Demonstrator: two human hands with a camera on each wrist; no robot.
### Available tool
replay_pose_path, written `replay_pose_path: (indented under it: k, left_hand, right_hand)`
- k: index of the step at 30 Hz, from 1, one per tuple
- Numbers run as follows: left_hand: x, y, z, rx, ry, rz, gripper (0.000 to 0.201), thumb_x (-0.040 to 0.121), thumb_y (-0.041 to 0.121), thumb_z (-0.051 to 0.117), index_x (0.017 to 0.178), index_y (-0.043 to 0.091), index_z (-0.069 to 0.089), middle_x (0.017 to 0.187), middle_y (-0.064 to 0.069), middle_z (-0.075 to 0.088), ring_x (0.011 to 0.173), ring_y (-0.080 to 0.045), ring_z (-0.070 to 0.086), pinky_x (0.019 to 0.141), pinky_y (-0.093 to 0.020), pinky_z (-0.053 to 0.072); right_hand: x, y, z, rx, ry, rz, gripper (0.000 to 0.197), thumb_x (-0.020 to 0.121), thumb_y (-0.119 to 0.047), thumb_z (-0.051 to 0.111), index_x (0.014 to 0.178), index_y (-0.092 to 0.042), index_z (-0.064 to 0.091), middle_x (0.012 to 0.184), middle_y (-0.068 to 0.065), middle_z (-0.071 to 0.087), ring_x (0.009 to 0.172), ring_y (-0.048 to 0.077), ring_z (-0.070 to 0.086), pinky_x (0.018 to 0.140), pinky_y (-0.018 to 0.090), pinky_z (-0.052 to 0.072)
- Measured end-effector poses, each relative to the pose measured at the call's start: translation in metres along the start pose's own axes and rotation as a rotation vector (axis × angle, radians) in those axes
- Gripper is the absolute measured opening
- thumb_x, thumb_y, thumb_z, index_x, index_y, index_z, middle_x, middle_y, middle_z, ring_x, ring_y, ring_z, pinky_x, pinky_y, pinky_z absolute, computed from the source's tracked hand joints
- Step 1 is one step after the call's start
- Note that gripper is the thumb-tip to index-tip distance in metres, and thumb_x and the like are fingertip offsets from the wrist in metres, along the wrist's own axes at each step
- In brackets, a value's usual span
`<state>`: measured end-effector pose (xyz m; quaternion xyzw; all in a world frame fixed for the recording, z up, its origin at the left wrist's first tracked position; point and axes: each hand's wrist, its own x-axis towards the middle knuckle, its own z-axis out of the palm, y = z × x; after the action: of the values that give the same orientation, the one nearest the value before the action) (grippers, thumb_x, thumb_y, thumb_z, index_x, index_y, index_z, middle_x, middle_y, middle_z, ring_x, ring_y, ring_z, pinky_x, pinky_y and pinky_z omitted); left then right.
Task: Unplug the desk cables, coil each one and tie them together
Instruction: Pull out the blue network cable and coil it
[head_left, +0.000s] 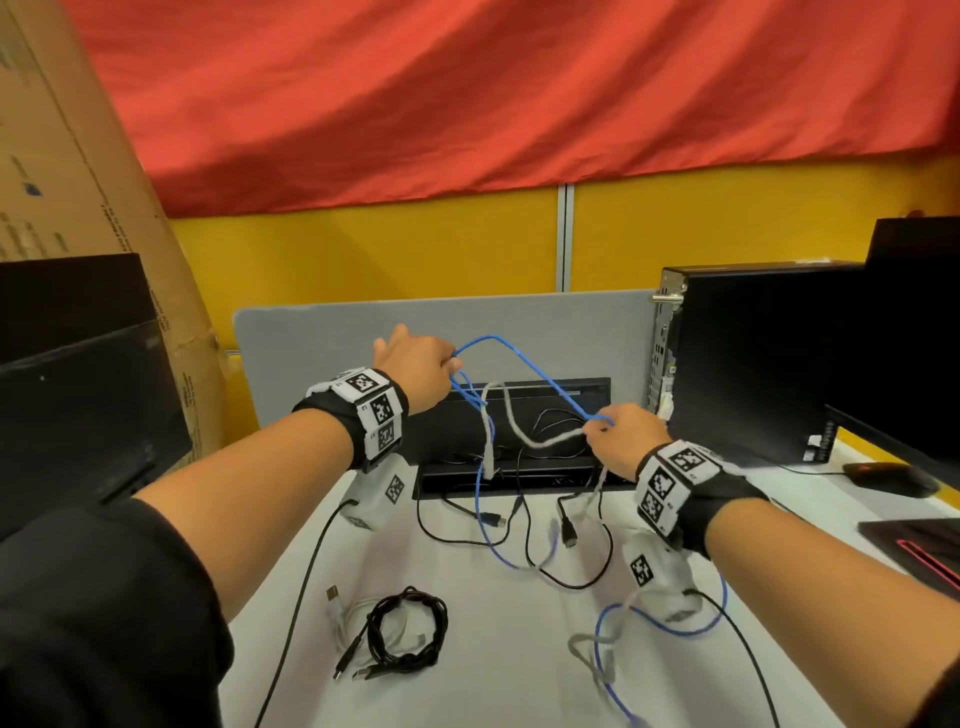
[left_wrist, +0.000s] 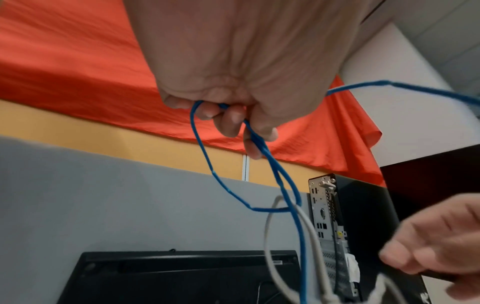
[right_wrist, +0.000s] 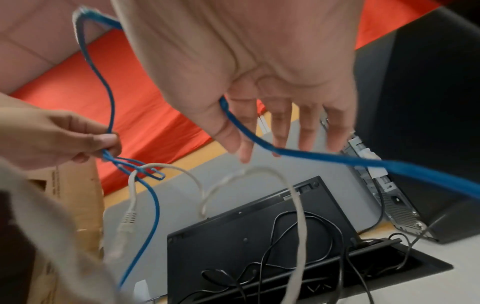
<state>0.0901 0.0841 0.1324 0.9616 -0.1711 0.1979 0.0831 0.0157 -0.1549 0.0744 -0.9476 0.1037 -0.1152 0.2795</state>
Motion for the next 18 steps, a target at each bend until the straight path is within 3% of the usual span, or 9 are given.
replay_pose_path:
  k: [2,4,7,10,14,18]
  left_hand:
    - [-0.002,0.004,0.002,0.013,-0.024,0.032,0.036,0.103,0.032,0.035,0.086,0.017,0.063,0.07,-0.002,0.05,0.093,-0.025,0.034,0.075,-0.038,0.027]
    - [-0.005,0.008,0.004,0.013,-0.04,0.065,0.037,0.103,0.032,0.036,0.076,0.021,0.059,0.069,-0.001,0.048,0.092,-0.025,0.034,0.074,-0.038,0.026]
    - [-0.008,0.015,0.008,-0.021,-0.034,0.125,0.041,0.102,0.031,0.039,0.063,0.022,0.044,0.07,-0.003,0.051,0.09,-0.024,0.034,0.073,-0.038,0.025]
    - [-0.009,0.023,0.009,-0.097,-0.035,0.181,0.037,0.101,0.025,0.042,0.065,0.02,0.049,0.074,-0.004,0.054,0.093,-0.025,0.036,0.074,-0.038,0.024]
    - [-0.01,0.031,0.007,-0.116,-0.041,0.234,0.04,0.101,0.031,0.043,0.062,0.024,0.043,0.068,0.004,0.045,0.091,-0.021,0.034,0.076,-0.039,0.024]
    - [-0.011,0.023,0.007,-0.154,-0.037,0.203,0.037,0.101,0.024,0.043,0.065,0.023,0.047,0.068,0.005,0.048,0.094,-0.024,0.036,0.078,-0.038,0.025]
  right_hand:
    - [-0.001,-0.002,0.006,0.076,0.072,-0.124,0.021,0.094,-0.004,0.048,0.1,-0.006,0.068,0.093,0.009,0.063,0.09,0.028,0.06,0.08,0.034,0.05]
    - [-0.004,-0.009,0.009,0.125,0.146,-0.257,0.035,0.087,0.008,0.049,0.113,-0.009,0.066,0.106,0.009,0.061,0.099,0.026,0.059,0.09,0.035,0.049]
    - [-0.004,-0.024,0.012,0.149,0.068,-0.445,0.054,0.083,0.015,0.046,0.126,-0.017,0.058,0.097,0.005,0.058,0.089,0.018,0.056,0.083,0.03,0.048]
    - [-0.005,-0.034,0.016,0.014,-0.069,-0.591,0.063,0.087,0.01,0.044,0.138,-0.028,0.047,0.092,0.001,0.055,0.082,0.015,0.051,0.08,0.029,0.046]
    - [-0.002,-0.034,0.017,-0.207,-0.021,-0.671,0.033,0.097,-0.008,0.049,0.123,-0.023,0.063,0.098,0.007,0.061,0.091,0.025,0.058,0.084,0.036,0.048]
    - [0.0,-0.028,0.009,-0.181,0.091,-0.688,0.022,0.096,-0.019,0.056,0.111,-0.018,0.072,0.098,0.008,0.071,0.092,0.025,0.064,0.088,0.036,0.05]
